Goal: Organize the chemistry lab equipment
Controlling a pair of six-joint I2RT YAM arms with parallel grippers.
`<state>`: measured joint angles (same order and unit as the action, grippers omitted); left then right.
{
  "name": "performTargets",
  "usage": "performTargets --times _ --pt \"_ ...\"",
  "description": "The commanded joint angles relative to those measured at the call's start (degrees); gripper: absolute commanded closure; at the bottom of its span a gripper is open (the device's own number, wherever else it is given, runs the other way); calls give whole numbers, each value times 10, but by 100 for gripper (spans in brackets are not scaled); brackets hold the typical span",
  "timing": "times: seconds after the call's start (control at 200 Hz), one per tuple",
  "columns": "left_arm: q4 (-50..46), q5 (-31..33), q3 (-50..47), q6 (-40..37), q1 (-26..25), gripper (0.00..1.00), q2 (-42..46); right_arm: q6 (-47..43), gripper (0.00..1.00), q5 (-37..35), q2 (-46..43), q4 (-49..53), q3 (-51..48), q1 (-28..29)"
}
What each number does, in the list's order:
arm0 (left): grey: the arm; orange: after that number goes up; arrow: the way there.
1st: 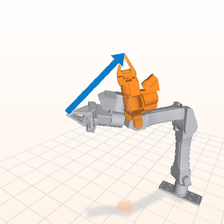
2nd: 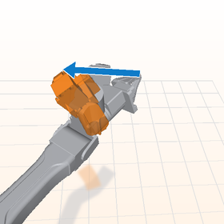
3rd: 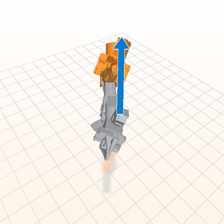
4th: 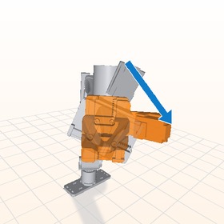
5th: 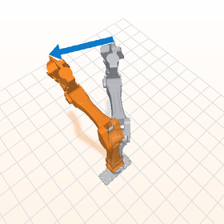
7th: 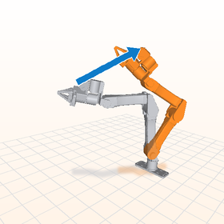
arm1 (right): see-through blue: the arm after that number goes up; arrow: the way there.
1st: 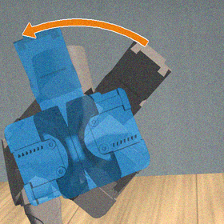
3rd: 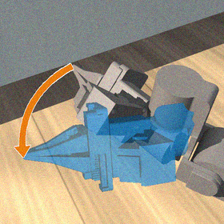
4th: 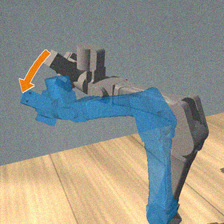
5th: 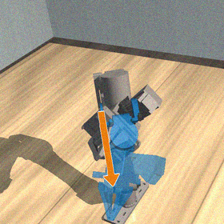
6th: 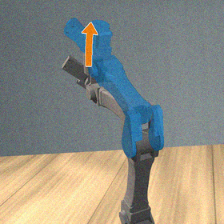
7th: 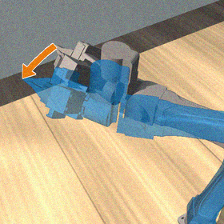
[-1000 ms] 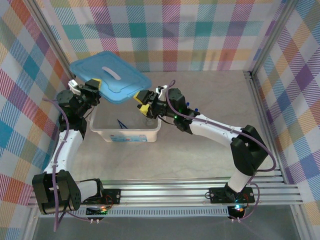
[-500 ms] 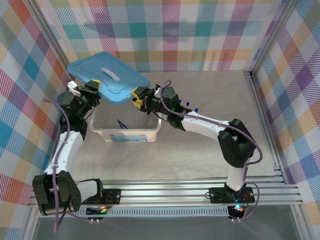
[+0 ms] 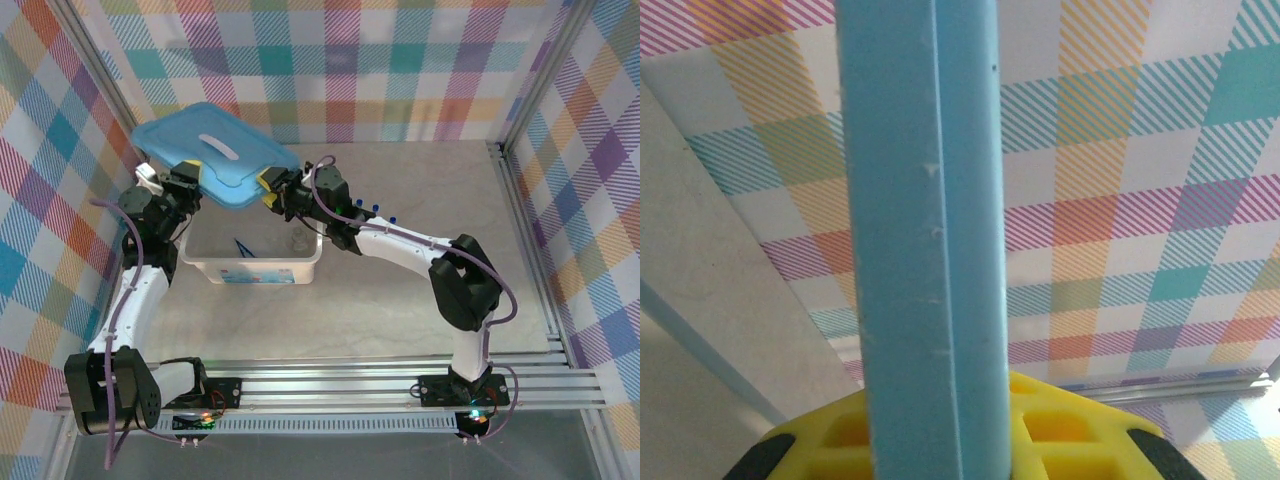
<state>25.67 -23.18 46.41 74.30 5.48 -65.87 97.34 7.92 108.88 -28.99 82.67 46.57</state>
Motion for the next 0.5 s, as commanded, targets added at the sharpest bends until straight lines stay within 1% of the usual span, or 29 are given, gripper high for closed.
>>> performTargets --times 0.0,0.08,0.21,0.27,0.335,0.425,0.495 --pt "35 1 -8 -23 -14 95 19 11 66 -17 7 -14 31 4" --pt "34 5 -12 -22 -20 96 23 12 69 -22 12 -17 36 3" --pt "28 8 -21 -25 -24 96 32 4 82 -28 9 -15 36 2" --pt "26 9 -25 -27 -24 96 37 -5 85 -32 2 -9 33 2" --pt "23 9 -28 -29 -24 95 41 -19 87 -36 -5 -1 32 1" --pt "21 7 -30 -30 -24 91 42 -50 90 -42 -18 17 34 -1" --pt "18 4 -30 -30 -25 82 41 -80 91 -45 -29 42 40 -1"
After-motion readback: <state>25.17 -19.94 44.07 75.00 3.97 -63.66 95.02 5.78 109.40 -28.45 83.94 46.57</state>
